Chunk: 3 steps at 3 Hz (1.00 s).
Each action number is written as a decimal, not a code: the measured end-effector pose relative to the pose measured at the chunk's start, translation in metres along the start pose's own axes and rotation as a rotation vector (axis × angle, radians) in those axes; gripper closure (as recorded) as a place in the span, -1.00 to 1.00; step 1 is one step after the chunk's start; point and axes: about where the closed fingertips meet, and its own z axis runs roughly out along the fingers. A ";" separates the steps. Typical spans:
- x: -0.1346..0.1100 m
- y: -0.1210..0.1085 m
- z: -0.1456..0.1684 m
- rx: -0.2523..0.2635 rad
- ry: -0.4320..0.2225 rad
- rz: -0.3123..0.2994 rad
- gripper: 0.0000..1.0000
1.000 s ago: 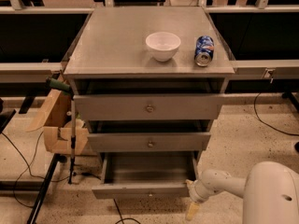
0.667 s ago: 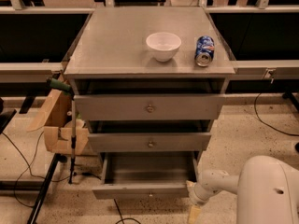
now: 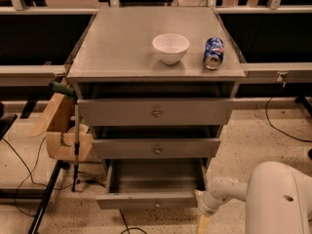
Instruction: Open bottom drawer
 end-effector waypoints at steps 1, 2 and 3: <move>-0.001 -0.002 0.000 0.000 0.000 0.000 -1.00; -0.002 -0.002 0.000 0.000 0.000 0.000 -1.00; -0.002 -0.002 -0.001 -0.005 0.002 0.000 -1.00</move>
Offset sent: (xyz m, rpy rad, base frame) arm -0.0640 -0.0286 0.0182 -0.1373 0.3845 0.1705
